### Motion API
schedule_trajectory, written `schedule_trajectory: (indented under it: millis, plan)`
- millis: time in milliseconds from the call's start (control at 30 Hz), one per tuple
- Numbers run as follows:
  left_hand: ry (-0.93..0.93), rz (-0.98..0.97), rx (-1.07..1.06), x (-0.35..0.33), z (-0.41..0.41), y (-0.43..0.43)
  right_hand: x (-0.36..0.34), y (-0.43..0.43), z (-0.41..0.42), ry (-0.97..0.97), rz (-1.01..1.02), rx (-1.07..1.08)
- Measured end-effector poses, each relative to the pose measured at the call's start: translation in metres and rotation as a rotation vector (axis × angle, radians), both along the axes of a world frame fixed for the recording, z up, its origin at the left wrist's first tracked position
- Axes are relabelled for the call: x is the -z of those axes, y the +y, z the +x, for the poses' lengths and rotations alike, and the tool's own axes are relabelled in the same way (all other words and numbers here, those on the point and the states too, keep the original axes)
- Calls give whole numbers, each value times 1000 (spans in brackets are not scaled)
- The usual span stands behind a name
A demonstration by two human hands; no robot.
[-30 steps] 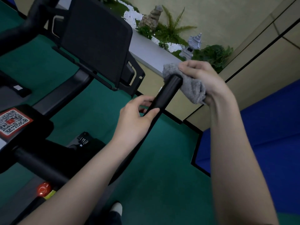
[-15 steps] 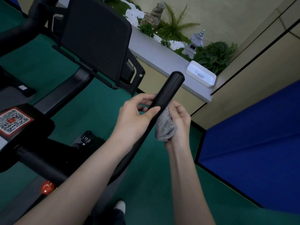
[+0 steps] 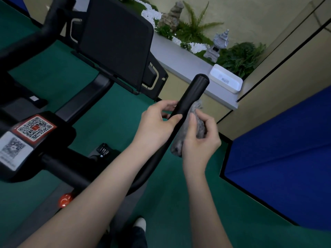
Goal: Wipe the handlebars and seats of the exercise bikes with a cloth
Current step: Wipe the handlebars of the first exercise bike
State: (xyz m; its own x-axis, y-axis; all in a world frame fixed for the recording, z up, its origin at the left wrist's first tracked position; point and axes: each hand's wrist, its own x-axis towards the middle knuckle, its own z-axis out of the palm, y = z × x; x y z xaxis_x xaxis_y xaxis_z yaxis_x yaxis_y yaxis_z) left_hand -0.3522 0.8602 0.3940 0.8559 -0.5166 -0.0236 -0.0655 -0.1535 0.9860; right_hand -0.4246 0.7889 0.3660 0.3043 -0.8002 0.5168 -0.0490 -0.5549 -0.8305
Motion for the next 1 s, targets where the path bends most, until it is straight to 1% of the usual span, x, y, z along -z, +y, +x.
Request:
schedule_trajectory:
  millis: [100,300,500,700,867,1000]
  plan:
    - [-99,72,41,-2,0,5,8,11,-15,78,-18,-43]
    - [-270,195,133,-5,-4,20,5,14,-34,217,16,-115]
    - [-501,297,205,-10,-11,49,-1,27,-54,229,43,-4]
    - [-761,328,336,-15,-29,63,-4,49,-87,292,67,83]
    - [-885,305,505,-9,-49,63,0,67,-117,329,93,163]
    - [-939,307,599,-1,-68,60,4,76,-142,360,113,201]
